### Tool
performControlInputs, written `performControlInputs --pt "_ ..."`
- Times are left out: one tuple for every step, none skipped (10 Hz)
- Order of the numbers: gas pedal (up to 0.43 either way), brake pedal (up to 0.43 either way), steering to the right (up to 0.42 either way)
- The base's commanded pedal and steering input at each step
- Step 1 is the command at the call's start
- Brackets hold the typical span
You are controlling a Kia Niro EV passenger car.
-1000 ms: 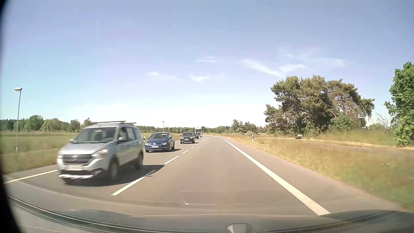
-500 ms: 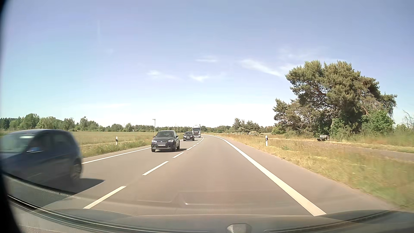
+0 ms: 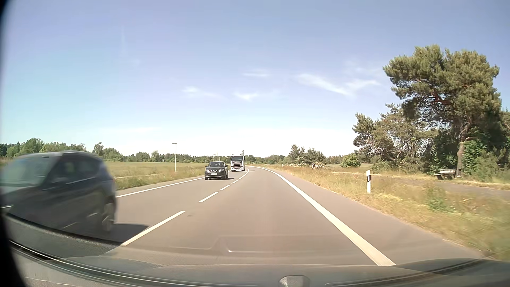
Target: Follow the waypoints while adhering to traffic rules and regulations
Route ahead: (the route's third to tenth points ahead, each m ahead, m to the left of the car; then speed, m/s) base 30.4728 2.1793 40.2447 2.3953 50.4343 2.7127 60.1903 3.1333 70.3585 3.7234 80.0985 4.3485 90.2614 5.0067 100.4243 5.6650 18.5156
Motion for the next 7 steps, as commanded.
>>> performControlInputs --pt "0.087 0.024 0.0" --pt "0.087 0.024 -0.001" --pt "0.087 0.024 -0.001" --pt "0.087 0.024 -0.001" --pt "0.087 0.024 -0.003" --pt "0.087 0.024 -0.006" --pt "0.087 0.024 -0.006"
